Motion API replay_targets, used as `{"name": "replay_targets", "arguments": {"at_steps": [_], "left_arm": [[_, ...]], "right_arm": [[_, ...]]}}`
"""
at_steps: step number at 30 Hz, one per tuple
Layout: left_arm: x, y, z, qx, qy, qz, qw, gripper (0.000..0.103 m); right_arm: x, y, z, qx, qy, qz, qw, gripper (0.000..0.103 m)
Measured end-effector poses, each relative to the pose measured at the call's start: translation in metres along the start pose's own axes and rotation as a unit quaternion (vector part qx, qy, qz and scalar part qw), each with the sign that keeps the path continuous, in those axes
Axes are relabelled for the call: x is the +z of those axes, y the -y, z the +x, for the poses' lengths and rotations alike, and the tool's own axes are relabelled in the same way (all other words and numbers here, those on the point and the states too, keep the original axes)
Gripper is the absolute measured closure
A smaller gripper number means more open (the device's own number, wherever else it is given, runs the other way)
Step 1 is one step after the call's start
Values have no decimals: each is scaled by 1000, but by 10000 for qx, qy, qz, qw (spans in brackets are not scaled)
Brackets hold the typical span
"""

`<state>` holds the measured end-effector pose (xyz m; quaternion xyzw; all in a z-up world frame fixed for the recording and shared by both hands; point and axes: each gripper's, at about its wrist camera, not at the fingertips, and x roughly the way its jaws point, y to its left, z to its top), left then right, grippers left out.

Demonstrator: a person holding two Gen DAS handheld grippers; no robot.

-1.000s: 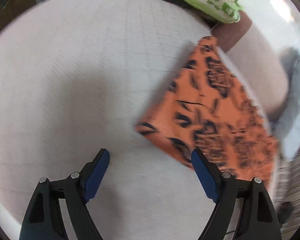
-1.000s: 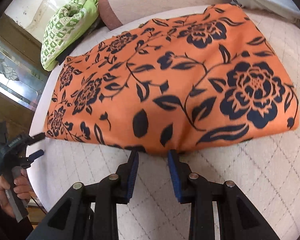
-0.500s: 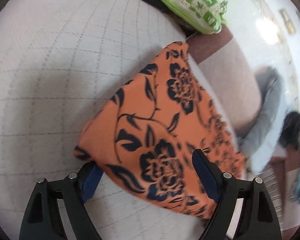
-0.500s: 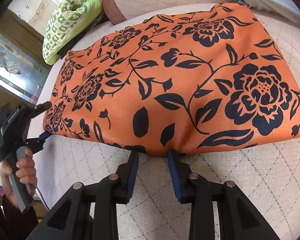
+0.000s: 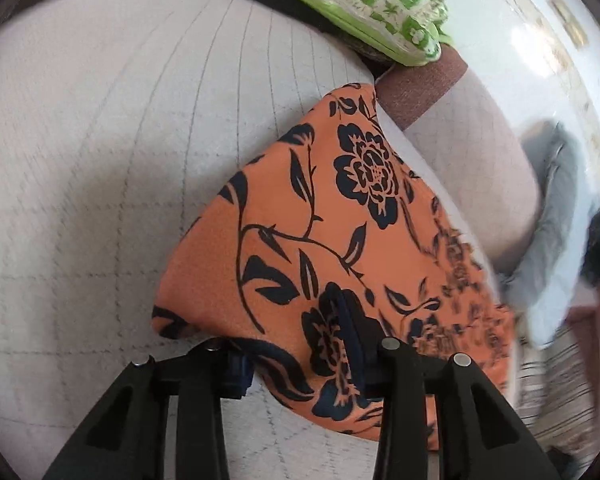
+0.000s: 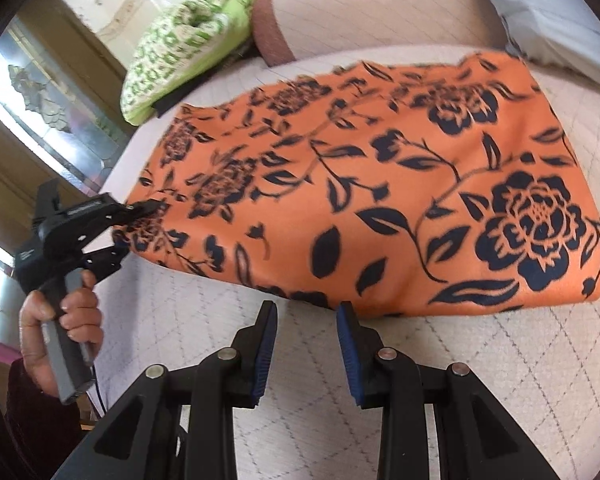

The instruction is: Fold small clothes

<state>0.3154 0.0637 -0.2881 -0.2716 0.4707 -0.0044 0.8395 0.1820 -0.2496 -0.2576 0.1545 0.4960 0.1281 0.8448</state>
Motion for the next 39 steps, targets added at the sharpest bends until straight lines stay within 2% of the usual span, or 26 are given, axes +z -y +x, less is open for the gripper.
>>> {"name": "replay_targets", "arguments": {"at_steps": [2,5,7,9,12,14,15,16,18,20,21,22,25,27,29,32,34,35,39], "left_arm": [[-3,15,0,433,165,429,9980,64],[-7,29,-1,811,369,927,9917,78],[-7,32,-2,856,407,1040,9901,84],[-4,28,-2,756,399,912,9922,87],[1,23,-5,598,398,776,9944,88],[3,24,-4,613,365,787,9943,87],[4,23,-2,631,324,757,9946,83],[5,22,5,649,260,666,9953,66],[7,17,17,444,65,416,9981,47],[10,15,18,309,161,303,9989,48],[12,15,18,234,175,273,9992,50],[14,15,17,185,192,237,9994,61],[18,7,18,162,211,35,9996,80],[20,7,15,107,266,-12,9996,83],[19,14,14,231,338,184,9990,84],[18,24,9,271,490,389,9977,85],[19,36,0,176,701,619,9955,85],[19,41,-2,135,783,709,9943,86],[11,82,-28,-147,1284,1414,9815,86]], "right_arm": [[1,-3,-3,2,124,-28,9999,70],[2,-3,-4,-43,210,-12,9998,70],[3,-3,-4,-92,245,-10,9997,70],[3,-1,-3,-122,280,18,9995,70],[5,6,-4,-128,343,136,9992,71],[10,12,-5,23,480,295,9984,71],[12,14,-6,85,536,354,9979,71],[16,14,-6,170,609,417,9971,71],[22,12,-6,294,710,473,9959,74],[30,5,-3,390,800,442,9951,81],[33,0,-2,397,841,386,9949,85],[36,-5,0,392,880,330,9948,87],[44,-23,8,356,1054,141,9937,90],[46,-31,15,351,1084,57,9935,91],[46,-35,26,281,1011,-11,9945,91],[41,-37,64,-120,449,-178,9988,90],[39,-34,69,-27,489,-139,9987,91],[42,-32,68,38,367,-41,9993,91],[41,-22,65,308,221,191,9991,93]]}}
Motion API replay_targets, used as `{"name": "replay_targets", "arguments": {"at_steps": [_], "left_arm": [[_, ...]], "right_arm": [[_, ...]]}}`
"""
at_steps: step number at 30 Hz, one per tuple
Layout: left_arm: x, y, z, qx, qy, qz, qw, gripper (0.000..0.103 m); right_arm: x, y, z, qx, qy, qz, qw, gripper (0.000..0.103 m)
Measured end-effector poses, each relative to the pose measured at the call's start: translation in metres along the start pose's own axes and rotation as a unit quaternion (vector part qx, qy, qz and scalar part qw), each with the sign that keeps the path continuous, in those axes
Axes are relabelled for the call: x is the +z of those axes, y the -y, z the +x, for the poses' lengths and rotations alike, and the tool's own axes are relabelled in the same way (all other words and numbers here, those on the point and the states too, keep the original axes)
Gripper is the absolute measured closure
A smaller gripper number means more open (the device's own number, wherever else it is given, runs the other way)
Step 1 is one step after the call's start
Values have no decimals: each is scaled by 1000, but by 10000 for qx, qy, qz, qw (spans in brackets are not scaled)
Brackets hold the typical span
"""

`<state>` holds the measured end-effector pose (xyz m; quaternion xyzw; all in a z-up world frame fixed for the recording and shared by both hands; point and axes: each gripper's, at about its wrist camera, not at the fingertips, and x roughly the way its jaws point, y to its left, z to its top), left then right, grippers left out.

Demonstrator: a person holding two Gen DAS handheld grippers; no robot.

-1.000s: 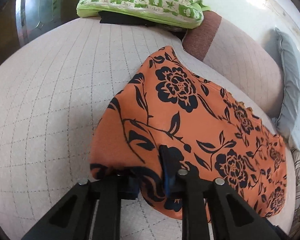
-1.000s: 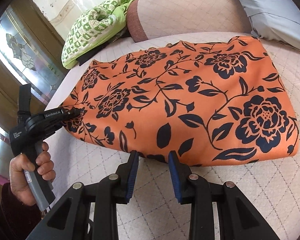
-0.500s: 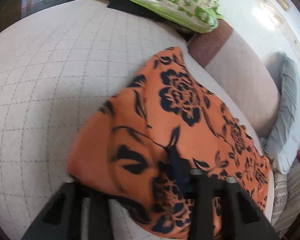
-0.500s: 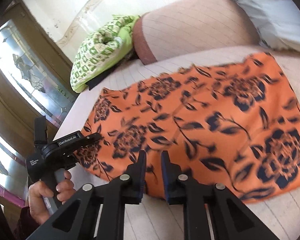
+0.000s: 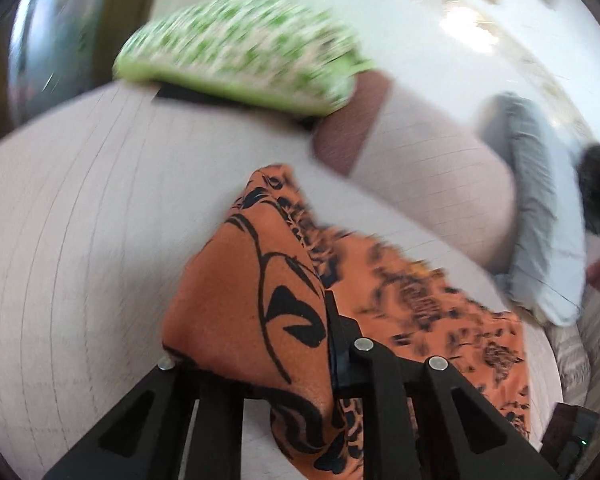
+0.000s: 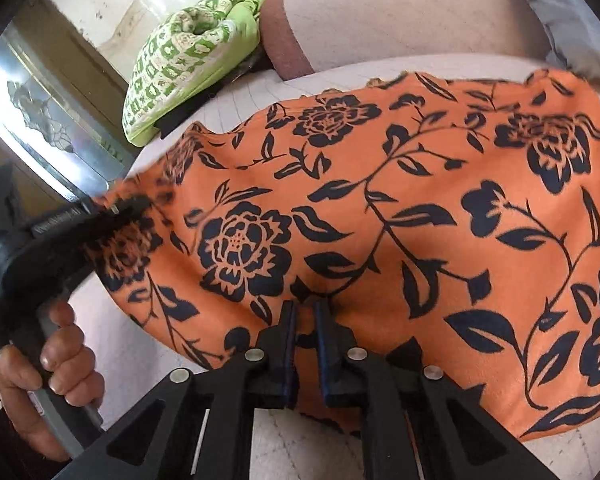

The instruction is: Fold small clothes

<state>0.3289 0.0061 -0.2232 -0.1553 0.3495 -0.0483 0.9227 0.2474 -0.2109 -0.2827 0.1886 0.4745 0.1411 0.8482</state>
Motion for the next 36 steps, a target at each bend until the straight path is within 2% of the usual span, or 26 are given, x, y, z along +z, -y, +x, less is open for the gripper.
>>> {"name": "replay_targets", "arguments": {"at_steps": [4,7,11,12,13,14,15,16,18,20,22,23,24,25,27,28,29,30,33,36], "left_arm": [[1,47,-21,-344,345,632,9968,86],[-8,91,-32,-713,438,1066,9908,86],[-44,155,-34,-1140,301,1797,9766,84],[-57,172,-27,-1344,109,1884,9728,74],[-66,183,-19,-1547,-148,1945,9685,53],[-77,196,-7,-1780,-572,2057,9606,45],[-90,207,4,-1849,-1008,2199,9525,43],[-94,210,6,-1824,-1108,2278,9500,43],[-89,208,-6,-1878,-819,2401,9489,42],[-65,193,-26,-2067,-344,2339,9494,32],[-43,171,-41,-2284,14,1989,9530,17],[-31,158,-45,-2297,185,1764,9570,15],[-19,144,-45,-2165,265,1576,9631,14],[-12,135,-41,-1998,221,1510,9679,14],[-4,115,-21,-1494,-51,1454,9780,14],[-5,105,-8,-1115,-212,1407,9835,14],[-7,98,3,-816,-383,1361,9866,14],[-11,93,10,-667,-523,1331,9875,14],[-24,90,26,-338,-837,1450,9853,14],[-39,104,33,-222,-952,1866,9776,14]], "right_arm": [[0,14,-21,148,48,231,9996,93],[6,34,-56,-62,508,357,9981,93],[9,70,-96,-220,1038,677,9920,93],[9,86,-108,-279,1185,854,9889,94],[9,98,-117,-316,1281,986,9863,94],[9,105,-122,-354,1333,1070,9846,94],[7,119,-130,-457,1390,1228,9816,90],[6,130,-135,-511,1400,1358,9795,87],[4,151,-140,-503,1337,1647,9759,87],[4,164,-145,-158,1314,1882,9732,86],[8,167,-150,285,1383,1985,9699,81],[10,167,-152,518,1421,2019,9677,64],[10,166,-153,744,1436,2069,9649,33],[12,162,-152,906,1445,2121,9622,26],[14,155,-146,1246,1322,2141,9598,26],[15,151,-141,1315,1246,2140,9599,26],[16,148,-134,1422,1147,2162,9591,26],[18,144,-123,1504,980,2218,9584,26],[24,132,-105,1503,738,2240,9601,26],[33,119,-85,1314,605,2207,9646,29]]}}
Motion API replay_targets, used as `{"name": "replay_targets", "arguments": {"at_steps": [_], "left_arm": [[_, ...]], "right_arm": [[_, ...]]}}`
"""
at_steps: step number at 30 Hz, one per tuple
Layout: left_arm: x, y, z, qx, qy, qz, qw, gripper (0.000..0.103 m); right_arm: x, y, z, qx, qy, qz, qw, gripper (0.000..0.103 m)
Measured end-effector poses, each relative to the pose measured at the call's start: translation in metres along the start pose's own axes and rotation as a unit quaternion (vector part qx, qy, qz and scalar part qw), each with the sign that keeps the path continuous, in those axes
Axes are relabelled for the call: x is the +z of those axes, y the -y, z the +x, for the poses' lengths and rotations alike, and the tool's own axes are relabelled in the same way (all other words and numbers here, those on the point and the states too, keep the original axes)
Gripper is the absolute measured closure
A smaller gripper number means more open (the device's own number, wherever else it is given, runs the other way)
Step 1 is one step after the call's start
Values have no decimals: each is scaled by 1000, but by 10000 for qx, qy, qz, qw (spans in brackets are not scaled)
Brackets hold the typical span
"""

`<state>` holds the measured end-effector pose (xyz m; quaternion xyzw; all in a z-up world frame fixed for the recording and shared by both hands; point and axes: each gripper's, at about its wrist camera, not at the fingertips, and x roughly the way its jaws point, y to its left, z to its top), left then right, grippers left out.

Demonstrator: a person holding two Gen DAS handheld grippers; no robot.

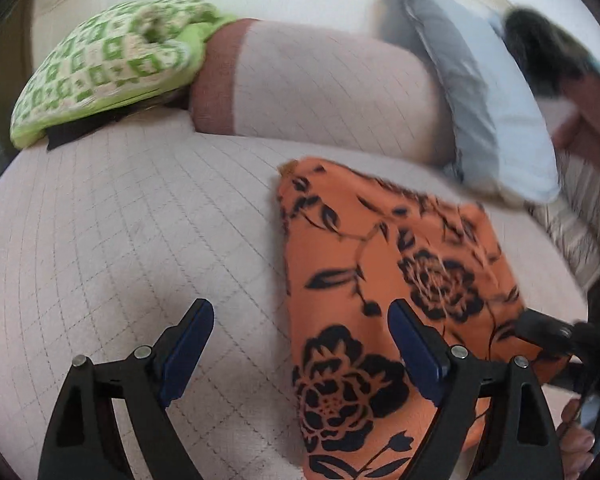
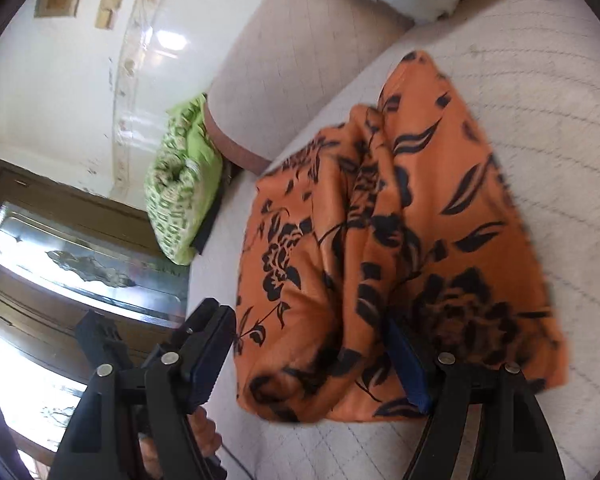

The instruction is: Fold small clothes

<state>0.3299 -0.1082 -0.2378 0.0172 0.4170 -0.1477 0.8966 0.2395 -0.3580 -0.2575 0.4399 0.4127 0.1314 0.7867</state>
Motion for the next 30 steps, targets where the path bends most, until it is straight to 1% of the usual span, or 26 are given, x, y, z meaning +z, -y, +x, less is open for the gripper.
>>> {"name": "replay_targets", "arguments": {"at_steps": [1,2,3,4,5,6,7,8,9,10,11,12,13,14,15,16,17,18,19,20,22,23,25,26,29,30], "left_arm": [[-3,5,3,37,-12,109,9999,14],[-5,11,2,60,-2,212,9998,14],[-6,17,3,44,5,318,9995,14],[-6,21,3,21,5,369,9993,14],[-7,26,2,-21,22,434,9991,14],[-8,30,2,-52,36,464,9989,14],[-9,30,1,-90,38,494,9987,14],[-10,35,4,-126,10,552,9984,14],[-12,40,7,-144,-59,641,9978,14],[-14,43,10,-157,-123,721,9972,14],[-17,49,14,-144,-202,834,9962,14],[-21,55,21,-58,-314,994,9945,14],[-23,59,28,22,-409,1107,9930,14],[-25,62,33,68,-486,1176,9918,13],[-25,60,35,12,-514,1107,9925,13],[-23,57,35,-67,-539,993,9936,13],[-21,55,35,-126,-570,924,9940,13],[-18,51,34,-201,-599,843,9944,13],[-16,49,33,-228,-599,801,9947,13],[-15,47,32,-216,-575,775,9951,13],[-13,44,30,-200,-535,755,9955,13],[-13,44,30,-190,-530,785,9953,13],[-15,47,29,-153,-501,869,9948,13],[-16,48,28,-140,-473,934,9944,13],[-19,53,29,-90,-376,1215,9918,12],[-20,54,32,-74,-370,1298,9908,9]], "right_arm": [[-1,-2,9,-101,-41,-19,9999,37],[-2,-3,13,-186,-39,-88,9998,74],[-3,-10,17,-564,27,-328,9979,84],[-3,-18,15,-861,192,-608,9942,84],[-3,-23,10,-902,351,-764,9924,85],[-2,-35,-2,-884,673,-1022,9885,86],[-1,-40,-10,-911,838,-1147,9857,86],[0,-48,-21,-1021,1090,-1357,9794,86],[-1,-54,-33,-1221,1363,-1652,9691,86],[-2,-56,-37,-1334,1453,-1765,9643,86],[-3,-52,-42,-1507,1489,-1865,9593,86],[-1,-42,-38,-1770,1298,-1814,9586,86],[2,-34,-32,-1911,1101,-1700,9605,86],[8,-18,-20,-2070,688,-1405,9658,83],[12,3,-10,-2061,275,-939,9736,81],[14,12,-9,-1930,216,-677,9786,81],[20,15,-15,-1734,232,-498,9833,76],[24,12,-22,-1698,300,-456,9840,68],[28,6,-32,-1721,556,-514,9822,64],[29,-1,-44,-1785,952,-646,9772,57],[31,-12,-61,-1861,1597,-863,9656,55],[32,-12,-69,-1807,1680,-913,9648,55],[40,-18,-64,-1544,1576,-1046,9697,58],[45,-23,-59,-1522,1480,-1138,9706,65],[50,-37,-38,-1675,1209,-1647,9645,75],[56,-43,-23,-1741,1065,-1798,9623,76]]}}
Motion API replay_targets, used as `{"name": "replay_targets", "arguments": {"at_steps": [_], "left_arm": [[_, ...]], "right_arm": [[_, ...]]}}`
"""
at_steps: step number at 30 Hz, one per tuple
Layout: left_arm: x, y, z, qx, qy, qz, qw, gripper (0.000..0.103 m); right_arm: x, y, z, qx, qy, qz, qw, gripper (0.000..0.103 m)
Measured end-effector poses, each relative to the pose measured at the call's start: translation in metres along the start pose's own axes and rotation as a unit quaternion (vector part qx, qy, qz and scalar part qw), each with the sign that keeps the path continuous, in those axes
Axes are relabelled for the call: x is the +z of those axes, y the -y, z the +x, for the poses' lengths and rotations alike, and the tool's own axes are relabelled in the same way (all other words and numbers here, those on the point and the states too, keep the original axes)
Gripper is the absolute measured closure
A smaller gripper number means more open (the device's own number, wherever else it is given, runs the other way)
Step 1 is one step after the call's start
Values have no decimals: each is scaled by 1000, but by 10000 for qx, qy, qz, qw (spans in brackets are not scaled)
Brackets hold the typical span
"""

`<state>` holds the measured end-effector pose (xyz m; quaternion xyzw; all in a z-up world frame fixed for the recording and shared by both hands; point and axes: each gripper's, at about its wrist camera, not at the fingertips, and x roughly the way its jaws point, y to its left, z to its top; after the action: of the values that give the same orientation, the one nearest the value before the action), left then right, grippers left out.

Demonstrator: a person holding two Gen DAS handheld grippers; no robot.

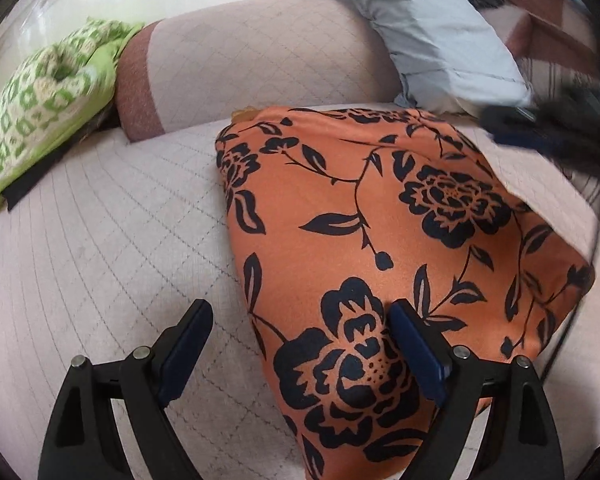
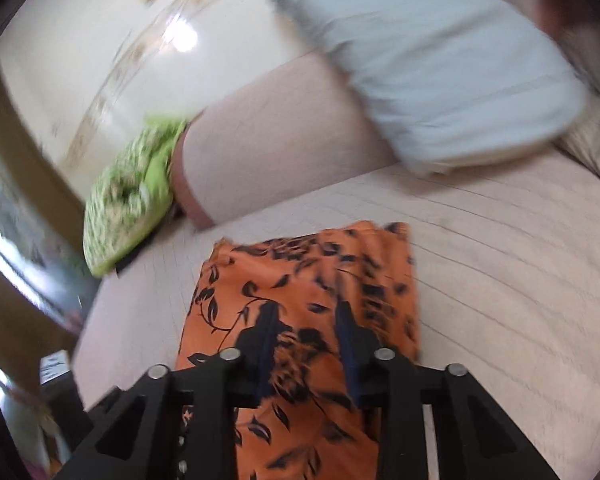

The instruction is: Fold small clothes

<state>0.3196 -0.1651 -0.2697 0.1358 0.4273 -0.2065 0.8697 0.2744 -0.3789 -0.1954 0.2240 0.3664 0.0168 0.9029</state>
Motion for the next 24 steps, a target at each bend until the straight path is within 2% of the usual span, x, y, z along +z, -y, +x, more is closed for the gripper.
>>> {"name": "replay_targets", "arguments": {"at_steps": [4,6,7,8,9,11,19,24], "left_arm": [[1,-7,15,-138,-119,-151,9997,0],[1,-12,24,-373,-268,-362,9983,0],[0,-14,27,-460,-315,-455,9974,0],[0,-17,29,-555,-348,-571,9962,0],[0,-19,31,-615,-406,-687,9949,0],[-1,-20,31,-644,-443,-791,9938,0],[-5,-2,21,-174,-227,-438,9986,0],[-5,-2,21,-151,-235,-416,9987,0]], "right_arm": [[7,-11,50,-46,-401,-4,9992,75],[2,6,83,-538,-819,241,9949,74],[-3,15,95,-571,-970,356,9930,75],[-6,24,100,-441,-923,453,9937,77],[-6,29,97,-297,-769,465,9955,77],[-6,30,92,-242,-775,491,9955,77],[-20,48,71,-114,-749,763,9942,77],[-22,47,66,-94,-754,741,9944,76]]}}
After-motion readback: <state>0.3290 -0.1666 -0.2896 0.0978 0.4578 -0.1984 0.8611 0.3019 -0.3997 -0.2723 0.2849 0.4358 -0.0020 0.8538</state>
